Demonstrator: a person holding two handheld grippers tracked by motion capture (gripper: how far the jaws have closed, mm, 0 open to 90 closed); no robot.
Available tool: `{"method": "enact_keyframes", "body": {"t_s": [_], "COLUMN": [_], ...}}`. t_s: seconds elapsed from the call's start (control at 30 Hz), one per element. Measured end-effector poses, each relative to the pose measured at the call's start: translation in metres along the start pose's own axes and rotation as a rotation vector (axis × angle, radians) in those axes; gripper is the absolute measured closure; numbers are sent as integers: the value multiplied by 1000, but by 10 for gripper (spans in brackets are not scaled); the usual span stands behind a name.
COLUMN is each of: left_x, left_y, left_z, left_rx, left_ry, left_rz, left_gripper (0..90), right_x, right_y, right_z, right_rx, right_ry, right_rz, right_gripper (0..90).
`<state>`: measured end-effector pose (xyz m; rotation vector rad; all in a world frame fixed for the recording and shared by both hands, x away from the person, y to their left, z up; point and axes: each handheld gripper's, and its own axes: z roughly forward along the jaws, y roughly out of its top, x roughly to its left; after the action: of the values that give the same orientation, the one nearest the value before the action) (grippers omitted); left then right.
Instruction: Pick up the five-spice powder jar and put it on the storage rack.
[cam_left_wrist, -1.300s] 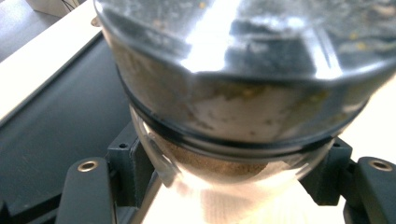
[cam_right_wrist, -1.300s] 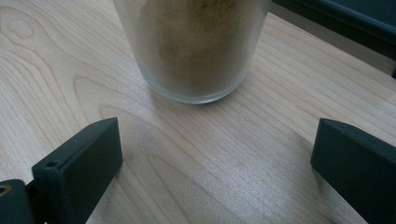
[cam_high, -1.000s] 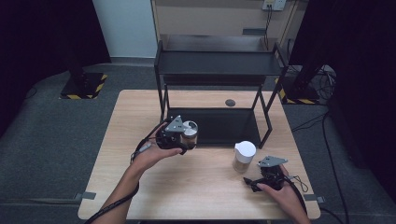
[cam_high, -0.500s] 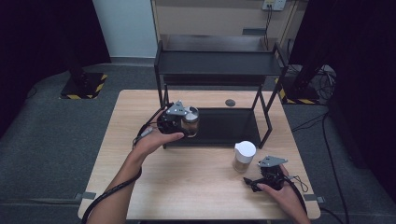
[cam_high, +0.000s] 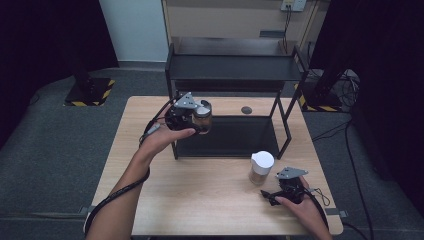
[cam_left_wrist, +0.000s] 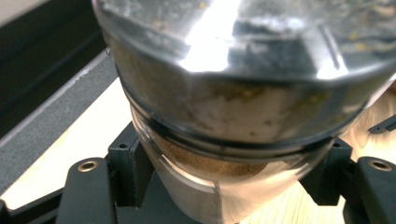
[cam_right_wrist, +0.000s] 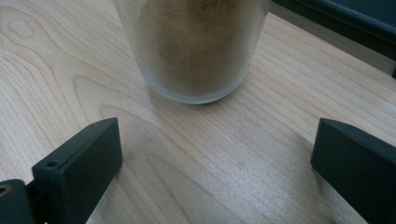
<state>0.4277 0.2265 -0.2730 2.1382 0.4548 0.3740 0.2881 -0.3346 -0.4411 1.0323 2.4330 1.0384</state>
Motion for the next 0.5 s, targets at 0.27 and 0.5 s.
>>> {"method": "enact_keyframes", "body": {"t_s": [0.27, 0.5], "left_x": [-1, -4], "left_y": [23, 46], "left_z": [-15, -26], "left_rx": [-7, 19], "left_ry": [22, 42], "left_rz": [19, 27], "left_gripper": [298, 298], "right_x": [0, 0], "right_y": [0, 0], "right_z": [0, 0], "right_rx": [1, 1], "right_ry": [0, 1], "right_rz": [1, 3], "right_gripper": [26, 26]}}
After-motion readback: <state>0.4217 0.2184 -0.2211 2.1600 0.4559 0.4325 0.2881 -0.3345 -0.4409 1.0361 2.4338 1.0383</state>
